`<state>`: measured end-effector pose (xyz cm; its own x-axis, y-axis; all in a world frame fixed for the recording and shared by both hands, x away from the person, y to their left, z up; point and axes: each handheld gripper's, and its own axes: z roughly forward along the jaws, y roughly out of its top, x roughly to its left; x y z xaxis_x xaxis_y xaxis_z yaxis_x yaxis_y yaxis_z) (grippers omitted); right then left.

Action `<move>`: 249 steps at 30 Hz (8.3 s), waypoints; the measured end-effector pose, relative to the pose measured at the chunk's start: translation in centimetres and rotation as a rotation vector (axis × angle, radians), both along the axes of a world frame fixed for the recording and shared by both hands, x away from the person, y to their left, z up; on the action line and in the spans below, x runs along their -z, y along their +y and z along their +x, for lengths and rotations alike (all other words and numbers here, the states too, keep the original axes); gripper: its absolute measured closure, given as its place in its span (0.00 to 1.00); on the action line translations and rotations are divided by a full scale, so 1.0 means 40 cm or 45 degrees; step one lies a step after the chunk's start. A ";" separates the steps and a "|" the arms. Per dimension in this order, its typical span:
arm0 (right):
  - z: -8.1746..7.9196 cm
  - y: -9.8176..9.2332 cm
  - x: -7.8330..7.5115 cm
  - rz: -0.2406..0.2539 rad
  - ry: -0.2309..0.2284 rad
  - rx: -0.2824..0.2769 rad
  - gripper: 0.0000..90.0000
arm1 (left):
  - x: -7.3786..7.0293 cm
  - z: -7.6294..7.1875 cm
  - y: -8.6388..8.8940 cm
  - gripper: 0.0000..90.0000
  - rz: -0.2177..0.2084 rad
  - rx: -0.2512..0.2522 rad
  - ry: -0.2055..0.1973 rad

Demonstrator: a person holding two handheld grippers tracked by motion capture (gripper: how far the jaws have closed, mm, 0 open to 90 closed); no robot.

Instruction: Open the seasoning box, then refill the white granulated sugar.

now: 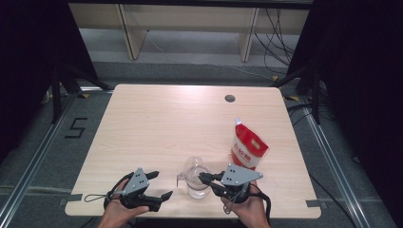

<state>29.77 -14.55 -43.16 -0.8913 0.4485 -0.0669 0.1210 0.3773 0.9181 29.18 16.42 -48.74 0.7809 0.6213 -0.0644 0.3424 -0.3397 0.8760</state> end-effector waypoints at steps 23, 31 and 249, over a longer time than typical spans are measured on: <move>0.004 0.078 -0.018 -0.018 -0.032 -0.082 0.95 | -0.003 -0.009 0.005 0.19 -0.017 0.021 -0.008; 0.003 0.085 -0.022 -0.026 -0.032 -0.090 0.94 | -0.006 -0.007 0.006 0.19 -0.007 0.038 -0.045; 0.196 -0.269 0.213 0.246 -0.063 0.579 0.38 | 0.005 -0.015 -0.002 0.17 -0.035 -0.009 0.012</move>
